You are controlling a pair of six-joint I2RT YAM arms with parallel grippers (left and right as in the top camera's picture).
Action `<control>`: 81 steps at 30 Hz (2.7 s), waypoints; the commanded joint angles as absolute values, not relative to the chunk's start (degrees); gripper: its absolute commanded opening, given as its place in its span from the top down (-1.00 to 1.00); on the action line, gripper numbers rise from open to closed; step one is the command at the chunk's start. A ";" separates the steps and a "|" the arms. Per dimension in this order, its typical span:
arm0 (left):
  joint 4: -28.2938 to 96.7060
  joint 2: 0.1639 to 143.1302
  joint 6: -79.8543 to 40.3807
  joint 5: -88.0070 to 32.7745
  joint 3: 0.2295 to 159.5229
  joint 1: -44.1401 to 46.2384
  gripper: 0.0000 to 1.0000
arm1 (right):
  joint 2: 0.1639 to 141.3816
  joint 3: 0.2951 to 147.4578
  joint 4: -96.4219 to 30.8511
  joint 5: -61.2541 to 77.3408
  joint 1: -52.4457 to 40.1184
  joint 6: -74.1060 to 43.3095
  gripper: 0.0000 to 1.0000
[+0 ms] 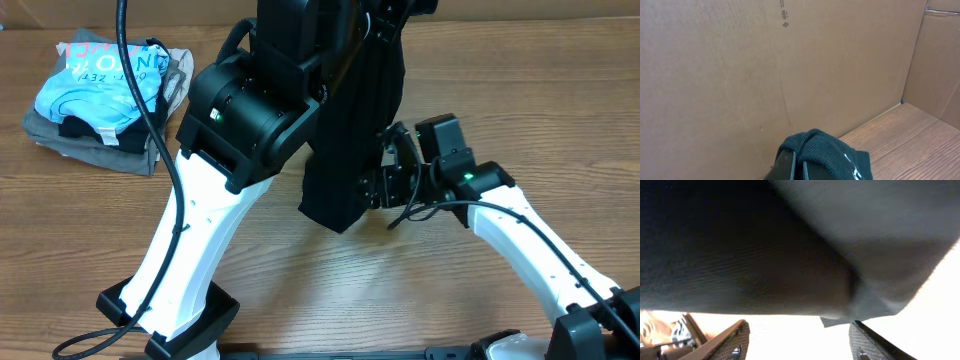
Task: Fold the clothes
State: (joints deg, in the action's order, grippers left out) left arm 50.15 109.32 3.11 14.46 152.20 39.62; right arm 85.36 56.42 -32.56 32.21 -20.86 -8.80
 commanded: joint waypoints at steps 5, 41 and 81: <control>50.83 107.46 1.19 14.98 154.12 39.05 0.92 | 85.56 55.77 -27.18 25.04 -25.08 -10.22 -0.44; 77.69 98.52 -1.04 41.12 154.15 38.54 0.92 | 68.84 80.09 -66.35 17.65 -2.00 -6.04 0.93; 96.77 98.35 -19.70 19.46 132.90 27.73 0.91 | 75.99 93.58 -84.58 13.52 1.63 -2.39 0.92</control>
State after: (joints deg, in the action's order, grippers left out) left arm 96.90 98.74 -17.52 20.05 135.00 29.06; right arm 74.91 94.02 -86.08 12.23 1.15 -2.76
